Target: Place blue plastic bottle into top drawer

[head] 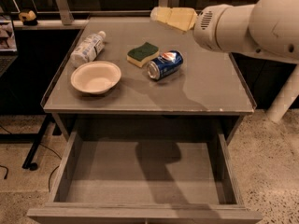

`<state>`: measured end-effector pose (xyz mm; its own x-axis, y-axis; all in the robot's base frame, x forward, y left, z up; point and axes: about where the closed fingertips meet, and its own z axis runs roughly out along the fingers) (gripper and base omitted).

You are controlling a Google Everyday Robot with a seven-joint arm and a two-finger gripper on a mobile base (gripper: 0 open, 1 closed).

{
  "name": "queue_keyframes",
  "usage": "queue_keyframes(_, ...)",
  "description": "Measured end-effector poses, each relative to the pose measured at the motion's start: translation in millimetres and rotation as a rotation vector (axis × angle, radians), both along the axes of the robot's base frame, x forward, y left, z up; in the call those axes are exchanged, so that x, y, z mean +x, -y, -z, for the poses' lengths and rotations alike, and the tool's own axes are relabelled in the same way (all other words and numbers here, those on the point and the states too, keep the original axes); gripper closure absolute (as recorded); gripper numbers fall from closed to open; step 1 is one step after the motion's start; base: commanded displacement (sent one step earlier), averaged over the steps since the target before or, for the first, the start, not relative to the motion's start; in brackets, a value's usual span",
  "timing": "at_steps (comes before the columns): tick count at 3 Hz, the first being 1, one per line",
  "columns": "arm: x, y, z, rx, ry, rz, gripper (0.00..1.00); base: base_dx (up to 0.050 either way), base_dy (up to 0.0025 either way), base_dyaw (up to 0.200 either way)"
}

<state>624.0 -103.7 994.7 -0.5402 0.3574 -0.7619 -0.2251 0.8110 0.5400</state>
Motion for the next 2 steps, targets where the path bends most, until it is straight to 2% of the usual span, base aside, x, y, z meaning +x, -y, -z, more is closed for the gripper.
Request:
queue_keyframes(1,16.7,-17.7,-20.2,-0.040,0.016,0.014,0.00,0.000,0.00000,0.000)
queue_keyframes(2,39.8,-47.1,-30.8,-0.069,0.001,0.010,0.00,0.000,0.00000,0.000)
